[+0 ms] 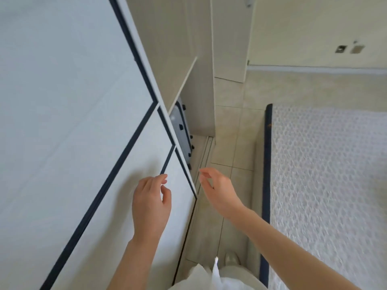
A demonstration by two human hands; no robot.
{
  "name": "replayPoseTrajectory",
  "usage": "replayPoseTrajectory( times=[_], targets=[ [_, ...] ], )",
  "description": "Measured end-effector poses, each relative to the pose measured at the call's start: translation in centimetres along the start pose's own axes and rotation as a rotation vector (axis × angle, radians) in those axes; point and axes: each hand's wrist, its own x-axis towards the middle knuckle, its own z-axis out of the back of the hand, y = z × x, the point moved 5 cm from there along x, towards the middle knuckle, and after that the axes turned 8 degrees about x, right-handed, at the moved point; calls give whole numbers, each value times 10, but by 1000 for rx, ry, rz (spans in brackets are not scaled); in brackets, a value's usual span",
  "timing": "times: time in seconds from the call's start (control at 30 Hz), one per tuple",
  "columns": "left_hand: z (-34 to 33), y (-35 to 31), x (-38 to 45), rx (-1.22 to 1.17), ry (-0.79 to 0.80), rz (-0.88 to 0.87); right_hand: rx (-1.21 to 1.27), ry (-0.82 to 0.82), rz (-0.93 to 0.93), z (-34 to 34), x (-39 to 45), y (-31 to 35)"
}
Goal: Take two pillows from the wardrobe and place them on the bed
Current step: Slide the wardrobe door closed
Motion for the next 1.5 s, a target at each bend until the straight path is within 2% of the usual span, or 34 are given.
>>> replayPoseTrajectory(
  times=[0.13,0.33,0.57,0.67,0.77,0.93,1.23,1.5],
  targets=[
    [30,-7,2,245,-211,-65,41,85,48,-14,28,25],
    [72,-6,7,380,-441,-113,112,164,155,-43,48,72],
    [109,6,-8,622,-648,12,265,218,113,-75,53,102],
    [114,17,-15,699,-615,65,337,214,30,-88,56,108],
    [107,24,-14,835,-546,119,405,216,23,-100,57,119],
    [93,29,-3,974,-470,142,415,216,-42,-115,67,133],
    [73,25,22,1077,-368,117,445,197,-76,-107,96,128],
    [46,9,66,1104,-364,63,457,142,-74,-85,143,125]
  ],
)
